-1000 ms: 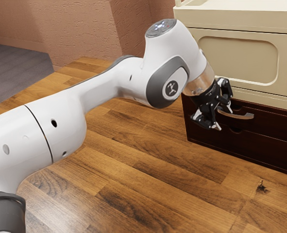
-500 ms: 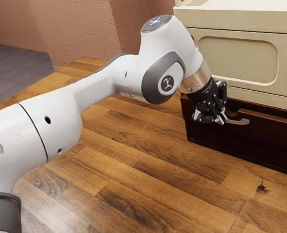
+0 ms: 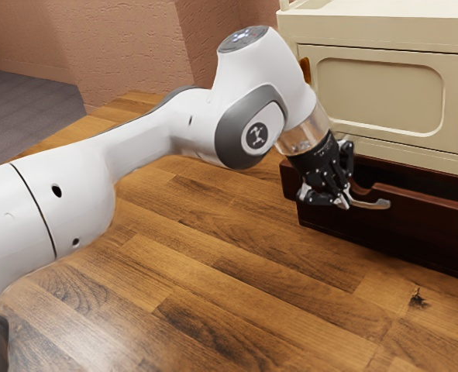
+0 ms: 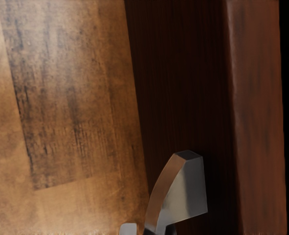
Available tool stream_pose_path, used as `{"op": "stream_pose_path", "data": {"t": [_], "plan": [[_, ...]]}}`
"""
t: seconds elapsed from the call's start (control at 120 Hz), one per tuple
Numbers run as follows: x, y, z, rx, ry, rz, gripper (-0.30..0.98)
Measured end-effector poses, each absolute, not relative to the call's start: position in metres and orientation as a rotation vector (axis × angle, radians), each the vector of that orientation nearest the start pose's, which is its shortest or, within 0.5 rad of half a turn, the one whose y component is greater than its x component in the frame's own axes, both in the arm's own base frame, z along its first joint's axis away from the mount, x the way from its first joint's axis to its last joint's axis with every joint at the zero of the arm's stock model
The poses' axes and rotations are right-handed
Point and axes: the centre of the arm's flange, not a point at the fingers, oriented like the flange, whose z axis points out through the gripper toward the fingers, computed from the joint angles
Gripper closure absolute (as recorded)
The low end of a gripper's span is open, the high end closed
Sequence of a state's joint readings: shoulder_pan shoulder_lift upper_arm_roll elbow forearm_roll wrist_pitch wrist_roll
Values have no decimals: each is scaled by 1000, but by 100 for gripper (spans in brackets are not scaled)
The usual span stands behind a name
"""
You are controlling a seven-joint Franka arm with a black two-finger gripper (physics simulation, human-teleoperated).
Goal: Pull the drawer handle with one arm to open the drawer
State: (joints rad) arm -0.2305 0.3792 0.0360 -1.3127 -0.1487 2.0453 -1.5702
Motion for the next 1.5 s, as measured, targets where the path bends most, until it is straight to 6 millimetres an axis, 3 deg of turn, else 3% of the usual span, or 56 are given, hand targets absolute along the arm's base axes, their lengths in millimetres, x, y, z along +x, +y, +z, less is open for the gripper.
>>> {"op": "stream_pose_path", "data": {"t": [0.9, 1.5], "plan": [[618, -148, 562, -2649, -2246, -164, 79], [587, -146, 566, -2670, -2258, -196, 79]]}}
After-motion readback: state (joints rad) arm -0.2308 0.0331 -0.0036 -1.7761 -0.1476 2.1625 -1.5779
